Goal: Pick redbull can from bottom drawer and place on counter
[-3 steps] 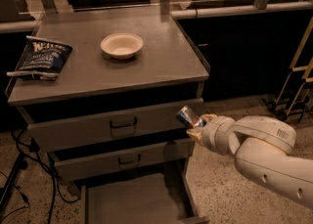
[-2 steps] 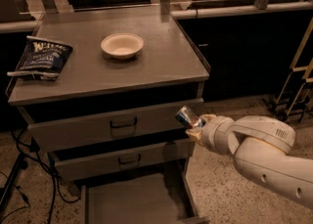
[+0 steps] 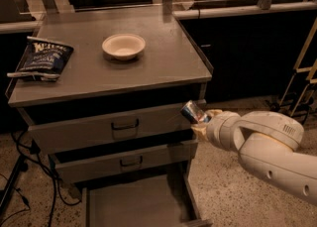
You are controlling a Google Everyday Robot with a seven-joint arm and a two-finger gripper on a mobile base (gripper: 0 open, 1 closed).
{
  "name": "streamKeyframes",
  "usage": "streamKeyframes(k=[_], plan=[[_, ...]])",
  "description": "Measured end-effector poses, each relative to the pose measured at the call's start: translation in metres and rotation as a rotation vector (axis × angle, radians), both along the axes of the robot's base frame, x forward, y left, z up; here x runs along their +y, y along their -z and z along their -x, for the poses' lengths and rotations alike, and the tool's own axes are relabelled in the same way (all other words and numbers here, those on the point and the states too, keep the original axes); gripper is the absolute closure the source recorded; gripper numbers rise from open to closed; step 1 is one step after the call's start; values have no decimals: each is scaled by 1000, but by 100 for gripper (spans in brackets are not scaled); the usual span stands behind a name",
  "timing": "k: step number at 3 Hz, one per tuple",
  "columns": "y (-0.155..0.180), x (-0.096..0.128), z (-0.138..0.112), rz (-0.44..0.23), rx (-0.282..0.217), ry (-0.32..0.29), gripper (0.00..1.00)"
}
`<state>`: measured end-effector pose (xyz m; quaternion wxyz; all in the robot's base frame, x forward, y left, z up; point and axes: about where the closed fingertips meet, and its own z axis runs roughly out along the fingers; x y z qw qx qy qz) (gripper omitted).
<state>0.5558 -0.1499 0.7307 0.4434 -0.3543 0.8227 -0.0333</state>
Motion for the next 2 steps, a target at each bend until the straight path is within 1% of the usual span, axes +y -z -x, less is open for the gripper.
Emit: streamKeyframes(k=[1,2], plan=[[-24,-3,-12,10,-44,6,100],[-54,-10,-26,17,-97,24,100]])
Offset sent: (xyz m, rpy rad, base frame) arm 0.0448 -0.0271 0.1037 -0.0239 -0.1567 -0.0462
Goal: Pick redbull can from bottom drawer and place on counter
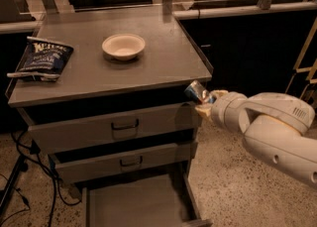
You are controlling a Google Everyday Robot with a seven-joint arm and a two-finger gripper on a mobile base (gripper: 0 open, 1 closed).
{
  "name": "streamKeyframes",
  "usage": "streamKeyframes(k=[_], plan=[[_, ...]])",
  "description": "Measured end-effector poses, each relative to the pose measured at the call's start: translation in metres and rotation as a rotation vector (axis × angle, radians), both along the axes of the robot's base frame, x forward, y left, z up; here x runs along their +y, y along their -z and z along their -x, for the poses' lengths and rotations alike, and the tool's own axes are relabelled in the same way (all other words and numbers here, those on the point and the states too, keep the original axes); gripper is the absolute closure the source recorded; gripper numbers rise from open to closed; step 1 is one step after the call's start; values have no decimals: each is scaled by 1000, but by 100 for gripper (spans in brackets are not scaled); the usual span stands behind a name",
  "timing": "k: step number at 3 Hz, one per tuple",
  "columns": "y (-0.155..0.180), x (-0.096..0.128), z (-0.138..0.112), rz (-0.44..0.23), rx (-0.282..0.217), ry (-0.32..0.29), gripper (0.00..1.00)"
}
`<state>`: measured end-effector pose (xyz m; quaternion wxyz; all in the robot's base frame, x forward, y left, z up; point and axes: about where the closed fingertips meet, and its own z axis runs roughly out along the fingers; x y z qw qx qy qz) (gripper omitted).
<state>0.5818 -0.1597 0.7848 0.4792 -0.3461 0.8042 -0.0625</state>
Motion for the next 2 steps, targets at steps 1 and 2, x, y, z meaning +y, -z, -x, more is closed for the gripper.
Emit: streamKeyframes(k=[1,2], plan=[[-1,0,-1,0,-2,1,100],[-20,-12,-9,16,-32,26,100]])
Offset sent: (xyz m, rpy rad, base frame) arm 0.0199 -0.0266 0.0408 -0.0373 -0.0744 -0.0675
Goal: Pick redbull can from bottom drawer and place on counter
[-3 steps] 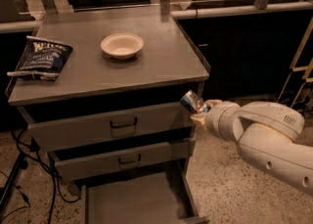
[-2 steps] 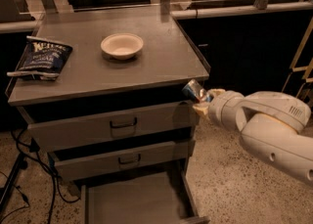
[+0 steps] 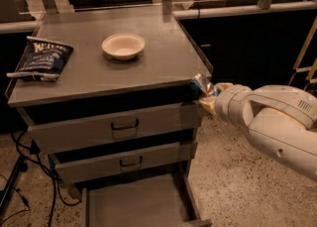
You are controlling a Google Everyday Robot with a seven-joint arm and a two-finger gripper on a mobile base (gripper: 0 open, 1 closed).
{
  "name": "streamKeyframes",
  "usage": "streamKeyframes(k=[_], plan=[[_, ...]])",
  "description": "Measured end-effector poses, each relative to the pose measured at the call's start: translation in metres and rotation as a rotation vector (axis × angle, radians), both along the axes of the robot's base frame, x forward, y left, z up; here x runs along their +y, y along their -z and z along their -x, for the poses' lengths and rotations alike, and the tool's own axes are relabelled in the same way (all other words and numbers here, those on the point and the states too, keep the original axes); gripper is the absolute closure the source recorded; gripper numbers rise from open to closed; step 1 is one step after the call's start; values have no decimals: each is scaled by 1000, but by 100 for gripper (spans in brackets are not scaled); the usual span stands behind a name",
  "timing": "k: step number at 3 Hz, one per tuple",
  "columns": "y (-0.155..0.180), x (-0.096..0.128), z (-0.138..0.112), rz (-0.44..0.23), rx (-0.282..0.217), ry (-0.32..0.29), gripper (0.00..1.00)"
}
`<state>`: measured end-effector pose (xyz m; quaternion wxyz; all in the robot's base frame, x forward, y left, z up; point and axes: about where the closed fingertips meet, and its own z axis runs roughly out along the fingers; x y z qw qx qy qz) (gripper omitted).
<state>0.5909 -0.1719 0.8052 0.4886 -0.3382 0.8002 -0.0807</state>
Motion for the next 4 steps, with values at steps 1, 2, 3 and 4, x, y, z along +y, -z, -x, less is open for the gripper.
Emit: streamKeyframes(k=[1,2,3,4], plan=[[-36,-10,-16,15,-63,15,100],[-70,-8,-33,27,-125,7,100],[-72,-7,-34,27,-129,7,100],[-75,-1,-68,18,-136,2,100]])
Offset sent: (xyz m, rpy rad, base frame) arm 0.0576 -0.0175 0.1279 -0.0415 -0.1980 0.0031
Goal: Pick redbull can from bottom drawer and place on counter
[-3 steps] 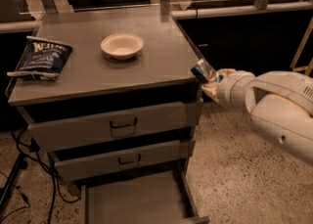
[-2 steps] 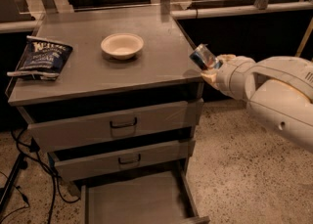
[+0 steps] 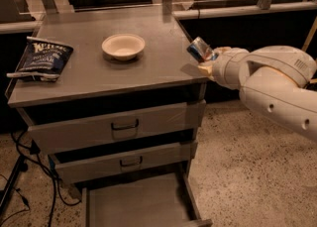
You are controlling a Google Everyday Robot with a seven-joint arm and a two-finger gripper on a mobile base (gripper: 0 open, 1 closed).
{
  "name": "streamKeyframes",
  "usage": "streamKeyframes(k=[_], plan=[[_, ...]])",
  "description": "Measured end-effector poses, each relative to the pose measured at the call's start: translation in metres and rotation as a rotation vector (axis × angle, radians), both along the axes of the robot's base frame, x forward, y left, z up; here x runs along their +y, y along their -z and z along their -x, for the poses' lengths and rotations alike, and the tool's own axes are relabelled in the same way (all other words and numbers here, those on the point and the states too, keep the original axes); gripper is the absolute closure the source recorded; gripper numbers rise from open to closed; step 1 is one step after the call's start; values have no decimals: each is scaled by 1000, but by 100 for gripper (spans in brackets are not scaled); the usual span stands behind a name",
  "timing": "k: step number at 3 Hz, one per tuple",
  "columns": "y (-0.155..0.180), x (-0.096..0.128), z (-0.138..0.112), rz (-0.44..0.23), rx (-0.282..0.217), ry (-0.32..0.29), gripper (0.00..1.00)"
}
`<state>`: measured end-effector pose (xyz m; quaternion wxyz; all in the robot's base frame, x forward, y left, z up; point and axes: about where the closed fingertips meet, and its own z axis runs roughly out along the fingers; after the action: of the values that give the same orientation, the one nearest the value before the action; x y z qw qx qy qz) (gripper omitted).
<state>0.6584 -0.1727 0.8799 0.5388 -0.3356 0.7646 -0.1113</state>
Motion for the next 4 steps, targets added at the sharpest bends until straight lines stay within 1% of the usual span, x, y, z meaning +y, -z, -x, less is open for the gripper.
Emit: streamKeyframes(k=[1,2,3,4], plan=[[-6,30,-48,-28,-9,-27,100],[-7,57,-67,-34,-8,-66,100],[-12,53,-75,-28,-6,-53,100],[-5,68,-80,-28,35,-71,100]])
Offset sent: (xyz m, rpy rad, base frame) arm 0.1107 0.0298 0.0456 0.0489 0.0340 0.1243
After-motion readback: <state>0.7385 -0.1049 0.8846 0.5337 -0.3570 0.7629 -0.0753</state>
